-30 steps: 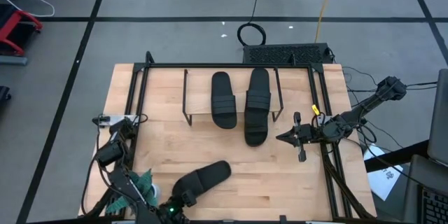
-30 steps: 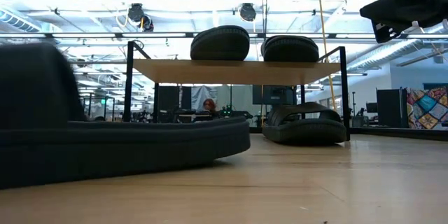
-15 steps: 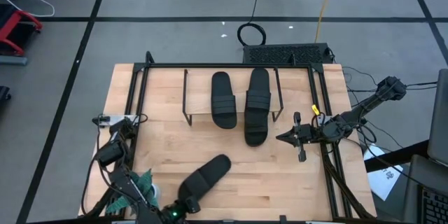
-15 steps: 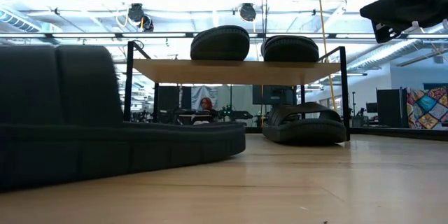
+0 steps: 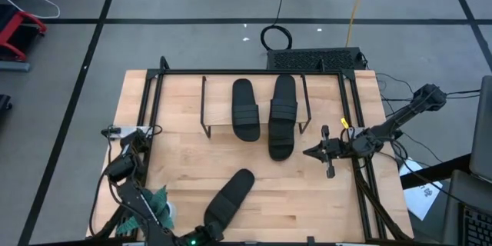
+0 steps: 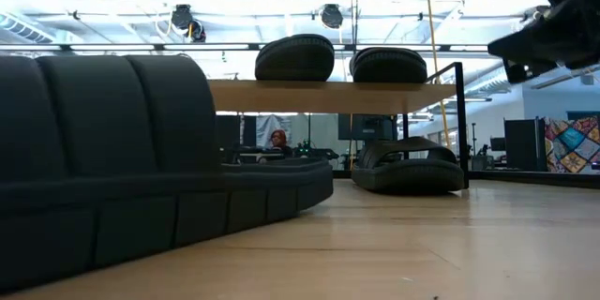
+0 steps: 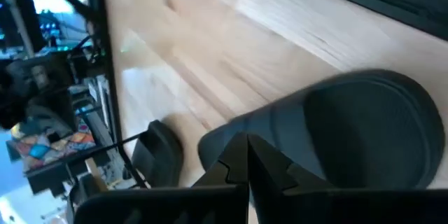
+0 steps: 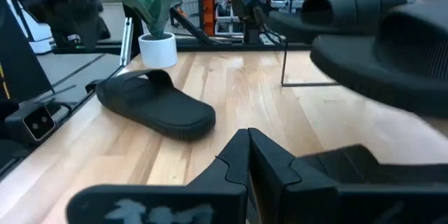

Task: Pick and place slides into the shelf
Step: Put the black slide under the shelf

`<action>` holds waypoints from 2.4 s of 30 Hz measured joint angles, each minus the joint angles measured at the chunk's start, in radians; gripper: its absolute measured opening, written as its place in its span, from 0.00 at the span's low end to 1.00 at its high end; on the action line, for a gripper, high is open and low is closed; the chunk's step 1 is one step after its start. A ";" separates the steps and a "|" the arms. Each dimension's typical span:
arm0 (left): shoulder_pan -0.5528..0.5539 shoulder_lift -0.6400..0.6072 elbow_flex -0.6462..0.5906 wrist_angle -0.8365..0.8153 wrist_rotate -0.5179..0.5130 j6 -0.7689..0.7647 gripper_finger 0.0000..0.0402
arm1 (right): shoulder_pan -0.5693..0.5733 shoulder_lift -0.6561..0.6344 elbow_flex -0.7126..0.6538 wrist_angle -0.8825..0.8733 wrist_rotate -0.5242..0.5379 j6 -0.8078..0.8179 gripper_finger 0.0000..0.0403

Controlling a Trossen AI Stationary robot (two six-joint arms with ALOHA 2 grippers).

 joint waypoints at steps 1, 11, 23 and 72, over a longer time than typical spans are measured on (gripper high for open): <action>0.001 0.000 0.012 -0.008 0.000 -0.016 0.00 | 0.000 0.000 -0.017 0.028 0.000 -0.003 0.00; 0.019 0.000 0.008 -0.026 0.081 -0.214 0.01 | 0.001 -0.003 -0.052 0.205 -0.006 -0.082 0.00; 0.040 0.000 -0.091 -0.009 0.198 -0.405 0.40 | 0.001 -0.003 -0.040 0.227 -0.007 -0.115 0.00; 0.132 0.050 -0.113 -0.113 0.222 -0.600 0.68 | 0.001 -0.003 -0.036 0.232 -0.008 -0.080 0.00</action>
